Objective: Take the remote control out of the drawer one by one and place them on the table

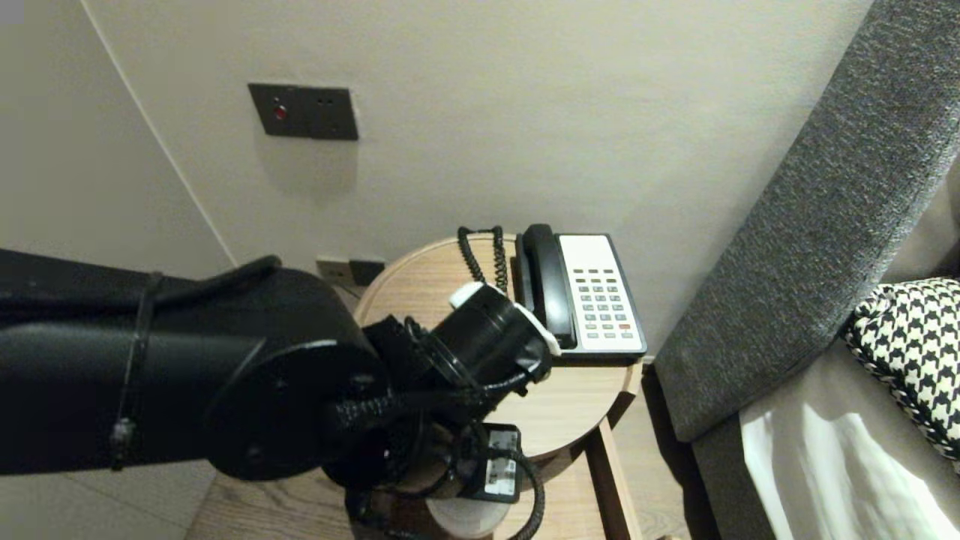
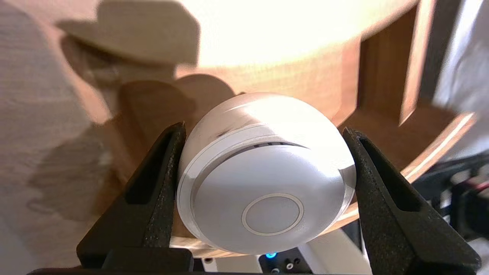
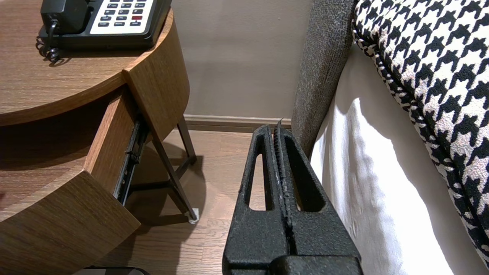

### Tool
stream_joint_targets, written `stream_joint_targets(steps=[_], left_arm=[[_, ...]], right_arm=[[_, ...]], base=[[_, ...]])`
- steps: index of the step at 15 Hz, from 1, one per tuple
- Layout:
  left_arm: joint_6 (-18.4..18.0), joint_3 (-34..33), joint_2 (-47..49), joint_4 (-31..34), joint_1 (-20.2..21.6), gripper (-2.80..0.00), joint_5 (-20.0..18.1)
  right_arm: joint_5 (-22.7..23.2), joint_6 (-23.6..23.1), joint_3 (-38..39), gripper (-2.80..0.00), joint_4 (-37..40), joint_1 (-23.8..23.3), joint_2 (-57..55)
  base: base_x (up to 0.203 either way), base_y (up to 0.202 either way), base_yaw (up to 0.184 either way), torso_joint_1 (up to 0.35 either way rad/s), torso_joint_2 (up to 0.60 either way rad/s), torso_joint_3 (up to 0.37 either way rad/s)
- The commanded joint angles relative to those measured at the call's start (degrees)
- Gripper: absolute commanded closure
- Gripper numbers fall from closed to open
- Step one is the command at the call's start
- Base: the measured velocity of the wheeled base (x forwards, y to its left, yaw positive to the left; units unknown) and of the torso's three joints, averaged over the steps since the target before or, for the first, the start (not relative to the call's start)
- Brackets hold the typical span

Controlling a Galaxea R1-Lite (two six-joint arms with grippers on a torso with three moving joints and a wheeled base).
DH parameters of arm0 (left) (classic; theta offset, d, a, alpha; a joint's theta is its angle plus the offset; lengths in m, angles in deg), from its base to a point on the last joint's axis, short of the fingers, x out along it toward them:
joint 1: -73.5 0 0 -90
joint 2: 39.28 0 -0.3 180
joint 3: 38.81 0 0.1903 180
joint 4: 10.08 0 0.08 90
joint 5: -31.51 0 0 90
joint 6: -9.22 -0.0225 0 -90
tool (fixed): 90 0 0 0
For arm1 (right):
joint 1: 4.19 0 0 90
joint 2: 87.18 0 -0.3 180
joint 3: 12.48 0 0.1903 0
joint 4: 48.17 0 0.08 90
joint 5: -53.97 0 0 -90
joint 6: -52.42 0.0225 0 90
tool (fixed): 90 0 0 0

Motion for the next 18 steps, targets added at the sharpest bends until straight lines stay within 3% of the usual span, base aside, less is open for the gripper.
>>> stream_joint_targets(steps=[1,7,18], left_arm=[[-1.0,5.9,-0.6,3.5,3.5,0.00,0.0],[-2.7,19.3,5.2,18.2,10.7,0.00,-0.7],[-2.7,23.7,12.2,18.2,11.5,0.00,-1.7]], right_arm=[[0.0,0.0,2.3,0.00,-0.1,0.0,0.0],[0.0,0.0,2.3,0.00,-0.1,0.0,0.0],[0.0,0.0,2.3,0.00,-0.1,0.0,0.0]], base=[[0.000,0.000,0.000,0.000,0.00,0.000],[0.000,0.000,0.000,0.000,0.00,0.000],[0.000,0.000,0.000,0.000,0.00,0.000]])
